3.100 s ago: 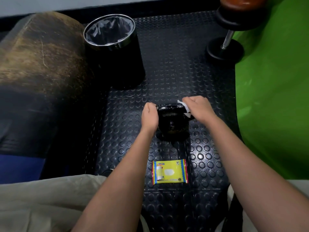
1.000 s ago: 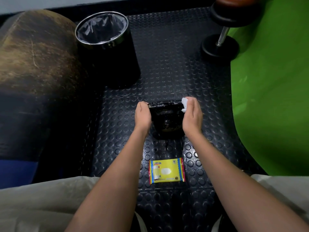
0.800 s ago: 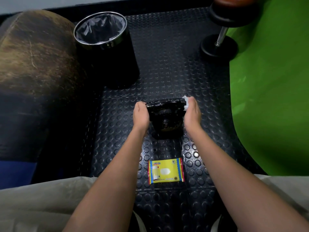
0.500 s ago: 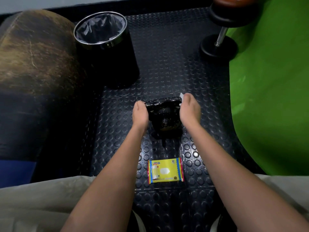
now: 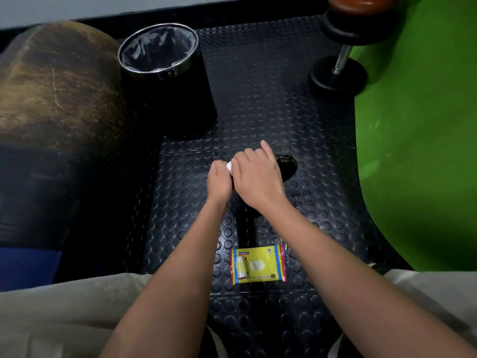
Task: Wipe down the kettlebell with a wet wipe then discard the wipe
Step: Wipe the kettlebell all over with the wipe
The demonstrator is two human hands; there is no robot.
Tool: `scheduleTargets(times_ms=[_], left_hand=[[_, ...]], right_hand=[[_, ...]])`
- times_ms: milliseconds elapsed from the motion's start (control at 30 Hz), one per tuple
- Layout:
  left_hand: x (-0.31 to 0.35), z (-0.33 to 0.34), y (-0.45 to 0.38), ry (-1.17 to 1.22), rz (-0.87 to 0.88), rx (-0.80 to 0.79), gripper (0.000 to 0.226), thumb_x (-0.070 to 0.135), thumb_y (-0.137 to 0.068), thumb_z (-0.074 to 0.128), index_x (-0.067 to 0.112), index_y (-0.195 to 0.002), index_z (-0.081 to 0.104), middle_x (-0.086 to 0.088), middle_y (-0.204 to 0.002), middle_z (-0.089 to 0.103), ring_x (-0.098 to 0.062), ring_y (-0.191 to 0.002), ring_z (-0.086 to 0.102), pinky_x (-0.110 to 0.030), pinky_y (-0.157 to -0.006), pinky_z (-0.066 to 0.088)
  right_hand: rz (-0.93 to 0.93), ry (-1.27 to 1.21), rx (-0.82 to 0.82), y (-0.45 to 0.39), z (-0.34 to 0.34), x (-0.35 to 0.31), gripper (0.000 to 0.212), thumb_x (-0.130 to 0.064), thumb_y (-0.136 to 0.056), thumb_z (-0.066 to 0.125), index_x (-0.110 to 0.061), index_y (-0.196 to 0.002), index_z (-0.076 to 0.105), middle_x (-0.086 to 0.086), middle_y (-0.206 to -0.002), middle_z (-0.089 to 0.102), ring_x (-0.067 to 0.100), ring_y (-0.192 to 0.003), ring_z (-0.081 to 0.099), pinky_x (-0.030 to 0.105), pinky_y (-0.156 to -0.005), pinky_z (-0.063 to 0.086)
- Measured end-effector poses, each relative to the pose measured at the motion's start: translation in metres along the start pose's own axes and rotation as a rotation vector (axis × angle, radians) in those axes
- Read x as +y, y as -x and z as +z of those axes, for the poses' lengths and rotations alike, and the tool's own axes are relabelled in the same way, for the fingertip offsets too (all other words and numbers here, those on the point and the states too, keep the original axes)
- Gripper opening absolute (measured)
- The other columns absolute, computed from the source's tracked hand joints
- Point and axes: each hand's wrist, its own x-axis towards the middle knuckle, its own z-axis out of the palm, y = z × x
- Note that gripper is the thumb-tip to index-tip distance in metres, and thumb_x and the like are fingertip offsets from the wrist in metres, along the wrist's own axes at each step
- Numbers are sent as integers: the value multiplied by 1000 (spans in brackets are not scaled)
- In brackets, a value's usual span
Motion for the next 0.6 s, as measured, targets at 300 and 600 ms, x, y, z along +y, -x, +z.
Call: scheduleTargets(times_ms=[300,600], left_hand=[[4,7,6,-44,53,-37,23,23,-98,28,17,-92,49,-2,-90,48,-15,-81,42,-31,-70,38],[2,6,1,-44,-5,-22,25,26,-98,24,18,-88,45,-1,-87,45,-17,-81,40,-34,-73,38]], right_hand=[[120,-314,178,28,7,59,35,-30,-106,29,-22,-112,63,-8,-106,62,15,-106,53,38,-120,19],[429,-654,236,31,17,64,34,-26,-109,28,-16,-114,60,-12,-108,52,12,-103,47,24,-91,33]])
